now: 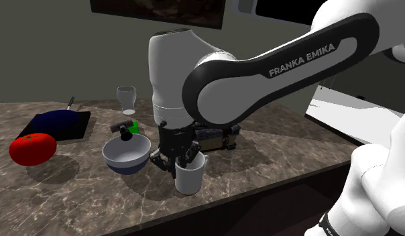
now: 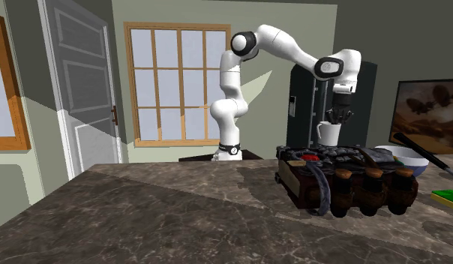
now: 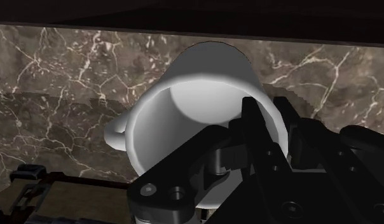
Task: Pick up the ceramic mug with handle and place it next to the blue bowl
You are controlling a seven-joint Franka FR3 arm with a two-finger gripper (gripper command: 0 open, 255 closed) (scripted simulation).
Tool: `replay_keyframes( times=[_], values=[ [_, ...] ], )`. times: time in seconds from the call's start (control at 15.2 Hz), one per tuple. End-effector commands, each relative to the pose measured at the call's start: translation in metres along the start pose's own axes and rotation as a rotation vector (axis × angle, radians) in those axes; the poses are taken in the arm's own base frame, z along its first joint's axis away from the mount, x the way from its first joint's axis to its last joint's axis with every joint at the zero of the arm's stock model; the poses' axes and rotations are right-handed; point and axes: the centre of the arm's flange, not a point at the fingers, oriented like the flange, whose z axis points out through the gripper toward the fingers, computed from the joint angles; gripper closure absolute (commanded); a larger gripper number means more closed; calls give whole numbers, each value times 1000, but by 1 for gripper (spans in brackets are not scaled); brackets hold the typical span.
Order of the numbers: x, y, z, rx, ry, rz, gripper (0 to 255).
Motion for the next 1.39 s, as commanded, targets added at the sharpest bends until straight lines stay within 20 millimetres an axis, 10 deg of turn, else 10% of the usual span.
replay_keyframes(
  times=[0.0, 0.59, 1.06, 1.12, 1.32],
  values=[
    [0, 0, 11, 1, 0, 0, 255],
    [1, -4, 58, 1, 0, 0, 255],
    [1, -4, 58, 1, 0, 0, 255],
    [1, -4, 58, 1, 0, 0, 0],
    [1, -4, 58, 1, 0, 0, 0]
  ],
)
